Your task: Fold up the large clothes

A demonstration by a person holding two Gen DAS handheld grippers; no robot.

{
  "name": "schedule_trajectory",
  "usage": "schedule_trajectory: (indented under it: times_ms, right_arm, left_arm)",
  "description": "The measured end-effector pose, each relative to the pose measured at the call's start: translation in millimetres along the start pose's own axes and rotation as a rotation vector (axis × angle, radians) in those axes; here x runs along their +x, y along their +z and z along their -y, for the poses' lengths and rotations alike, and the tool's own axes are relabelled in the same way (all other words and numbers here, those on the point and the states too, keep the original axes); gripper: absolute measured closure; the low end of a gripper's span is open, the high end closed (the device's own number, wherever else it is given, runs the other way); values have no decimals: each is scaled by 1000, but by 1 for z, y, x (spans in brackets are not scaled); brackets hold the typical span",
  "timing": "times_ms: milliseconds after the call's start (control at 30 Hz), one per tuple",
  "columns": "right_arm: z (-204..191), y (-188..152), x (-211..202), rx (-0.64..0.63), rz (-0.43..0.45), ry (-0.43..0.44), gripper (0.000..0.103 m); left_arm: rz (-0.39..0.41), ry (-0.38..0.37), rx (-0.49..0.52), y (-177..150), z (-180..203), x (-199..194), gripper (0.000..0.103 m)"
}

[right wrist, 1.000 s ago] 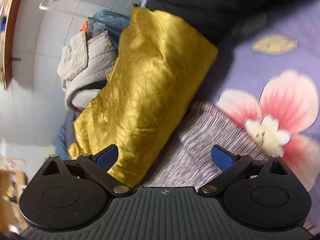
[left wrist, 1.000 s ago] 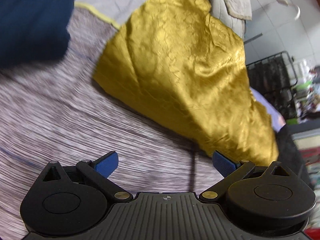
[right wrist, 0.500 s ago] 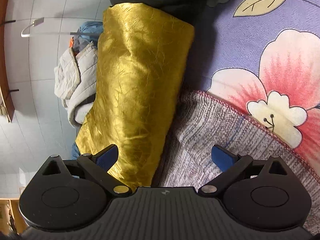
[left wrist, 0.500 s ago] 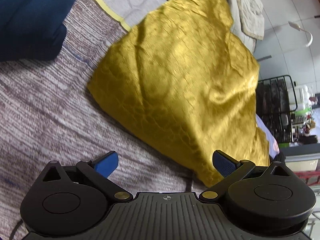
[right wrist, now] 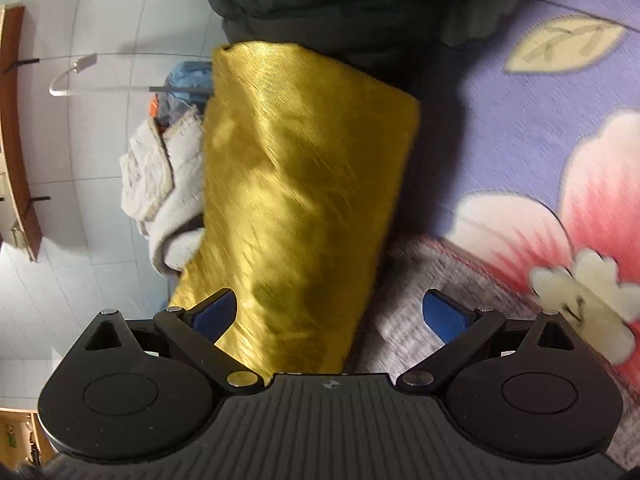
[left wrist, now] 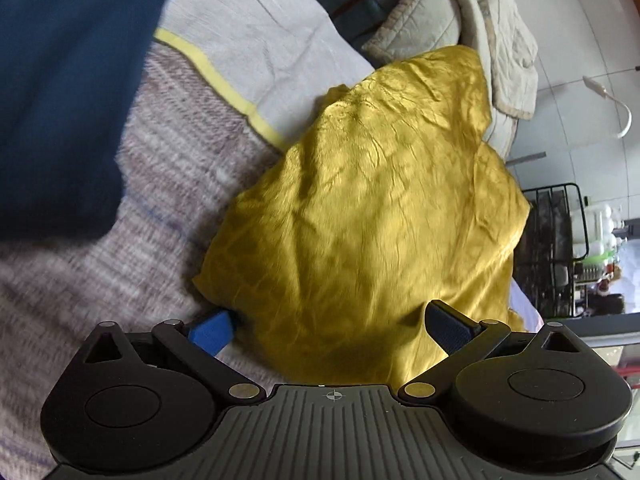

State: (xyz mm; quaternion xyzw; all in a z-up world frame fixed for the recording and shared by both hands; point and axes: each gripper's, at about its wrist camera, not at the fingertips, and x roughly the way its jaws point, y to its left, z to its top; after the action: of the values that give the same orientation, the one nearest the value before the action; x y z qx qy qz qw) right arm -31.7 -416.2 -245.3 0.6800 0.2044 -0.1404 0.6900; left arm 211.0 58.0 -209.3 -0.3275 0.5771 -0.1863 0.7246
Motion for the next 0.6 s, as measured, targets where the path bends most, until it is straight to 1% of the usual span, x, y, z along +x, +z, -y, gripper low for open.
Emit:
schedule_trajectory:
  times_ms: [133, 200, 300, 400, 500, 533, 600]
  right_arm:
    - [-13, 15, 13, -30, 14, -9, 3]
    - [-18, 21, 20, -37, 19, -13, 3]
    - [-21, 29, 29, -32, 32, -17, 3]
    - [-23, 34, 39, -30, 35, -25, 3]
    - [-25, 39, 49, -43, 37, -38, 3]
    - [-26, 40, 51, -46, 40, -39, 3]
    - [-27, 41, 54, -44, 50, -39, 3]
  left_arm:
    - [-12, 19, 39, 16, 6, 11, 0]
    - [-4, 5, 9, 22, 1, 12, 0]
    - [29, -18, -50, 30, -8, 11, 0]
    - [31, -9, -24, 37, -1, 19, 0]
    - [18, -46, -33, 40, 16, 33, 0]
    - [10, -37, -26, 40, 23, 39, 0]
    - [-1, 8, 21, 38, 32, 48, 0]
